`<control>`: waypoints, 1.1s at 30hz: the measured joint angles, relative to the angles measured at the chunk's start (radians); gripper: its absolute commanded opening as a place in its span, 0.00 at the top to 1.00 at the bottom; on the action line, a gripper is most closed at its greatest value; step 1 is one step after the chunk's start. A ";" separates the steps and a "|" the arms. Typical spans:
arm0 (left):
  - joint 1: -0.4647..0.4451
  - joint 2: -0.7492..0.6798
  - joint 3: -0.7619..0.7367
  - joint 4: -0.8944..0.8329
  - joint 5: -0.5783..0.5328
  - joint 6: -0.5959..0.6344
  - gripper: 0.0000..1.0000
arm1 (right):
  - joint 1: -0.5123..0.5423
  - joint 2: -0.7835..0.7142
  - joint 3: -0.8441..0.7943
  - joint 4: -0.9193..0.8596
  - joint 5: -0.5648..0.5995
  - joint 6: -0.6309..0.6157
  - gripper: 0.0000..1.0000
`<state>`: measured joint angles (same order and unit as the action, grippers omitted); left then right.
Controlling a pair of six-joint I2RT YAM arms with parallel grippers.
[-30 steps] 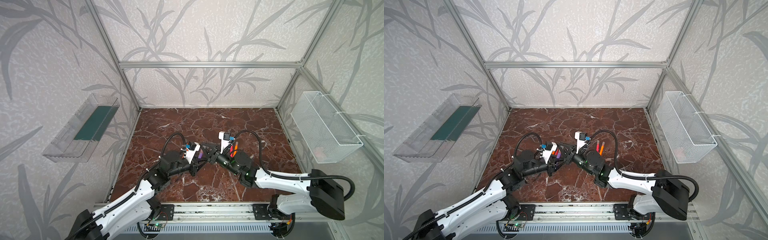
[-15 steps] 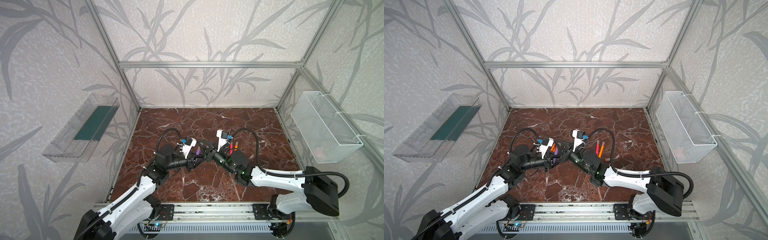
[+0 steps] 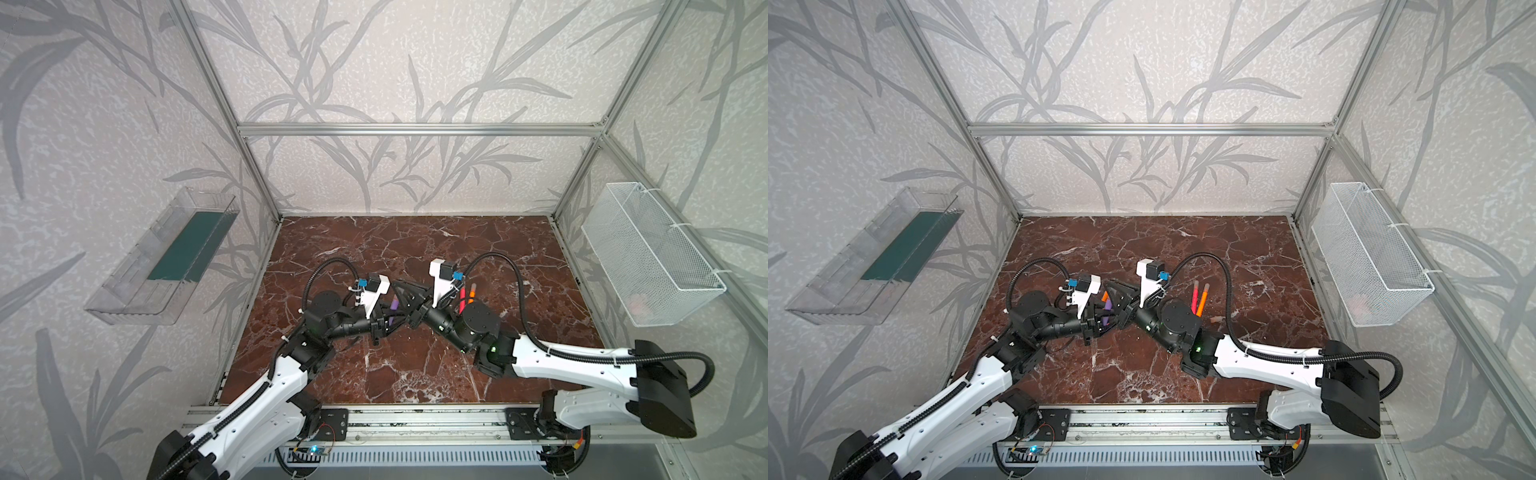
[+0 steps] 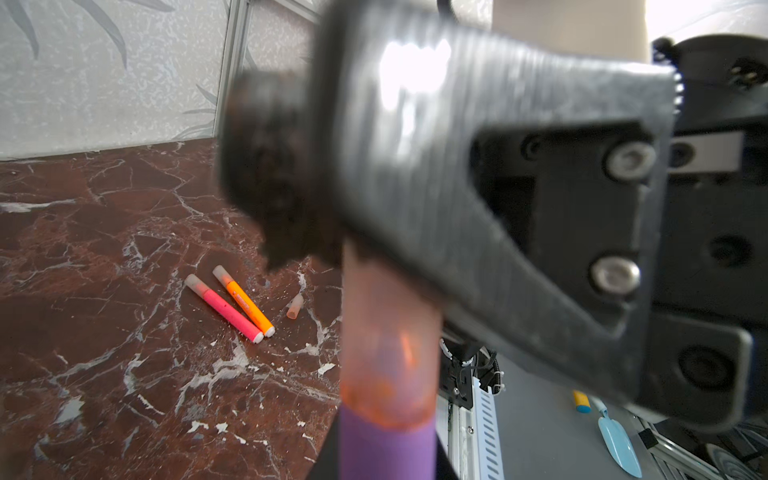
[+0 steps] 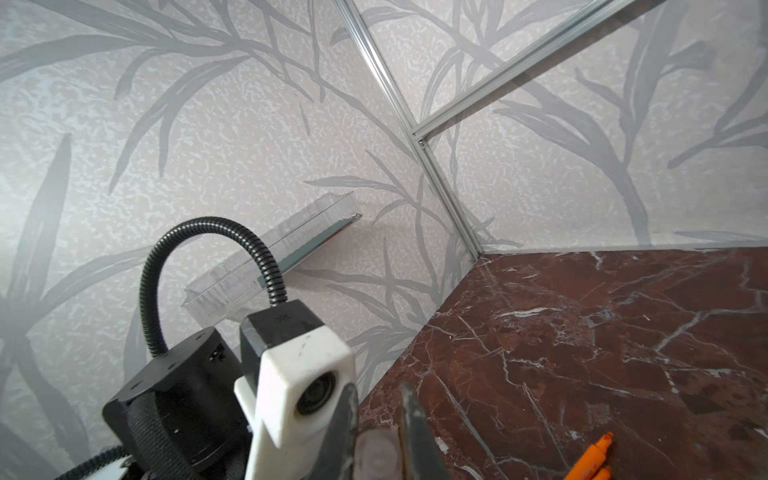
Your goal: Insert the pens into the pen caps
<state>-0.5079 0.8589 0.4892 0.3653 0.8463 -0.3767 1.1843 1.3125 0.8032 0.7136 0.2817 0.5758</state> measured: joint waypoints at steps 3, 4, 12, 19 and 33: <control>0.000 0.004 0.000 -0.018 -0.018 0.011 1.00 | 0.011 0.008 0.016 -0.039 0.046 0.018 1.00; 0.000 0.006 0.000 -0.022 -0.022 0.015 1.00 | 0.017 0.010 0.028 -0.064 0.064 0.020 1.00; 0.009 0.003 0.000 -0.037 -0.024 0.040 1.00 | 0.035 0.010 0.040 -0.109 0.121 0.018 1.00; -0.011 0.006 -0.007 -0.027 0.032 0.049 1.00 | 0.038 -0.053 0.001 -0.147 0.096 0.016 1.00; -0.192 -0.033 -0.194 0.194 -0.090 0.019 1.00 | 0.092 -0.194 -0.090 -0.294 0.036 -0.025 0.80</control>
<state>-0.6994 0.8257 0.2951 0.5594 0.7563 -0.3573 1.2758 1.1183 0.7132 0.4198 0.3180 0.5507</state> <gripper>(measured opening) 0.165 0.174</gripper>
